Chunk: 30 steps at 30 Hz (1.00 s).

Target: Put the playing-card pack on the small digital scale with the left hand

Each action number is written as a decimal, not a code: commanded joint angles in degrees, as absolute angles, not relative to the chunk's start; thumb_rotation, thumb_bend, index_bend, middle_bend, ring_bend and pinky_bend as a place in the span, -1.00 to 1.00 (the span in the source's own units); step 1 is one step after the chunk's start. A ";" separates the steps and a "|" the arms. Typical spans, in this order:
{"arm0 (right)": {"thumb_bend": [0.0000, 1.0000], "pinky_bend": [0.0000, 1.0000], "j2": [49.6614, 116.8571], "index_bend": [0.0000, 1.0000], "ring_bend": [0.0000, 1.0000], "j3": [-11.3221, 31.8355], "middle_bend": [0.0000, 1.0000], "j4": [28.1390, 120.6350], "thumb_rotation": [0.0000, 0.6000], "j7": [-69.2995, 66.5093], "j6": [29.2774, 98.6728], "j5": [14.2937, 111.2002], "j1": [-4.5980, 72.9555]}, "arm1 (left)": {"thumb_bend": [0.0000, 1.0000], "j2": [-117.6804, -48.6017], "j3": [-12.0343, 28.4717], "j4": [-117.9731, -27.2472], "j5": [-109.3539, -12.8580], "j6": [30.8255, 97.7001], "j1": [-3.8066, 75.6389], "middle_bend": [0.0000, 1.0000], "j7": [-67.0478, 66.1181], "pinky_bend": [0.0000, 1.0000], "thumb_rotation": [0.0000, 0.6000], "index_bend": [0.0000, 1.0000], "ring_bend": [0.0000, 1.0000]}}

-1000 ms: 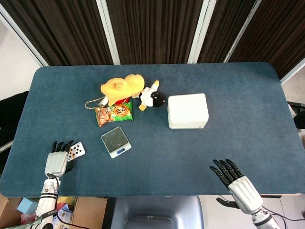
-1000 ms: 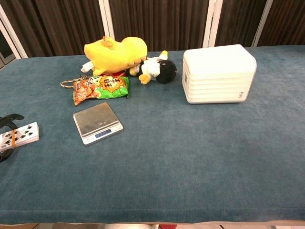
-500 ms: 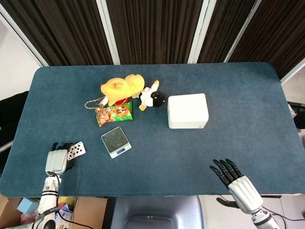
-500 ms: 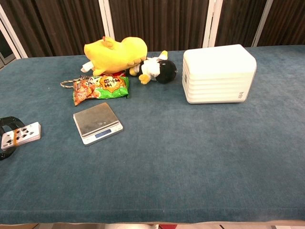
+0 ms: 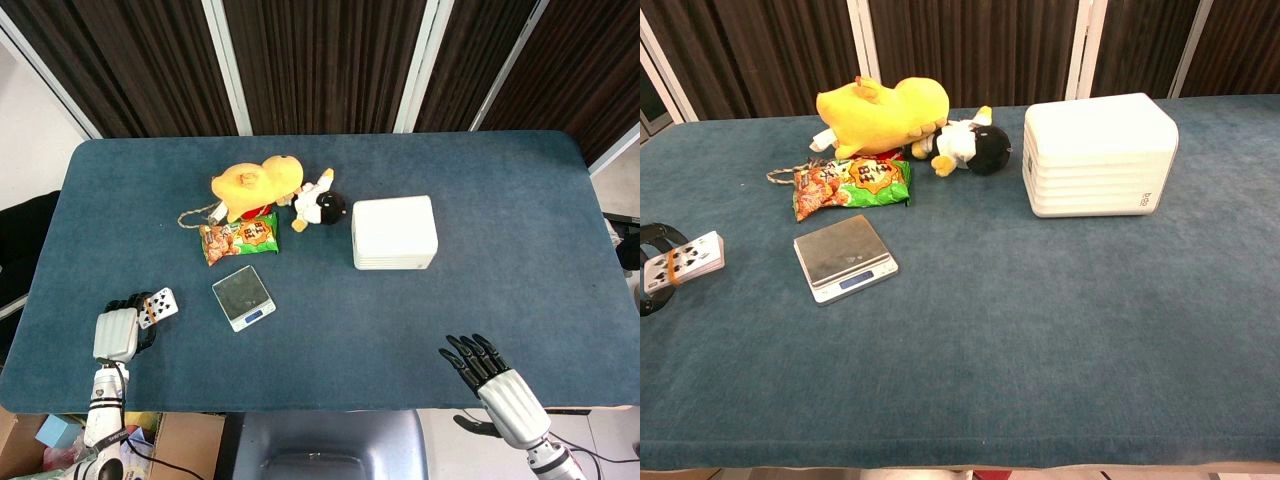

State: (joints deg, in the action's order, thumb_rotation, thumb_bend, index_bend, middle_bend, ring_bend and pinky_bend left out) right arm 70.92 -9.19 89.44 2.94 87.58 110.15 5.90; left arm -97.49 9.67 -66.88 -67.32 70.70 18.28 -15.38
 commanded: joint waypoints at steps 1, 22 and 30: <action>-0.74 -1.00 71.05 -1.00 -1.00 -9.22 -1.00 89.42 1.00 3.15 87.33 110.16 5.97 | 0.50 -98.58 10.51 -66.97 -68.28 72.32 18.81 0.90 -15.42 -0.48 1.00 0.83 0.36; -0.74 -1.00 70.33 -1.00 -1.00 -9.38 -1.00 89.56 1.00 2.28 87.55 110.17 6.11 | 0.46 -112.34 13.76 -60.52 -71.46 72.53 29.50 0.81 -25.94 -0.54 1.00 0.81 0.34; -0.74 -1.00 70.11 -1.00 -1.00 -9.34 -1.00 89.48 1.00 1.74 88.13 110.31 5.99 | -0.02 -111.23 13.10 -62.62 -71.77 70.40 29.95 -0.20 -22.75 -0.75 1.00 -0.09 -0.41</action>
